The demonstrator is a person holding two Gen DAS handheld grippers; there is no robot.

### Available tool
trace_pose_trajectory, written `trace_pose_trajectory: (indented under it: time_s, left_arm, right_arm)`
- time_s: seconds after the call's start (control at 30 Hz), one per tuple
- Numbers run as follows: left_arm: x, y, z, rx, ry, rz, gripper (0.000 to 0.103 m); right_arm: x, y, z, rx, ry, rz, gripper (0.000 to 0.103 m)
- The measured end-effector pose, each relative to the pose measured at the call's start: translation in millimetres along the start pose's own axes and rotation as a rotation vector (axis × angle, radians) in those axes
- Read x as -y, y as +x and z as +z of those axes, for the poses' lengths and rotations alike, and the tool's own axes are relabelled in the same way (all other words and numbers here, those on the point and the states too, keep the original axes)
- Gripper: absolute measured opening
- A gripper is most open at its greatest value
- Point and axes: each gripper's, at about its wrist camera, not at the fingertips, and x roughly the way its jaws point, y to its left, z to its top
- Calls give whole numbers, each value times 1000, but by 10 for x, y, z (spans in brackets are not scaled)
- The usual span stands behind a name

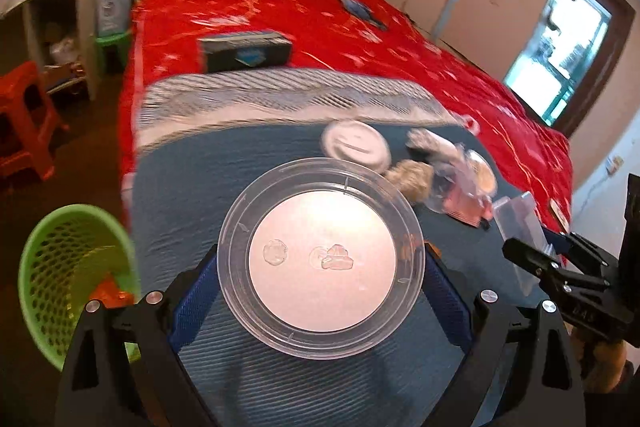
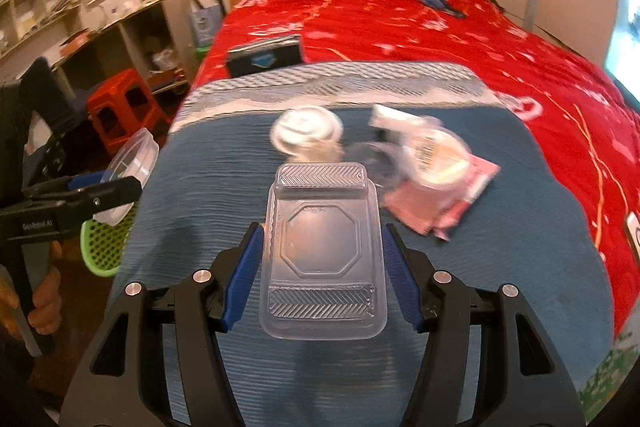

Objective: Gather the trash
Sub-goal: 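Carry the clear lid with the left tool into the green basket and release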

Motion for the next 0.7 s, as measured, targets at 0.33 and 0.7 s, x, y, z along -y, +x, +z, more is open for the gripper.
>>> trace_pose_trajectory:
  time_s: [0.33, 0.7]
  left_arm:
    - [-736, -484, -146, 66, -99, 159, 90]
    - [-1519, -737, -314, 100, -215, 334, 90]
  right_arm:
    - [-723, 107, 174, 7, -92, 101, 60]
    - [-1416, 333, 330, -12, -179, 186, 60]
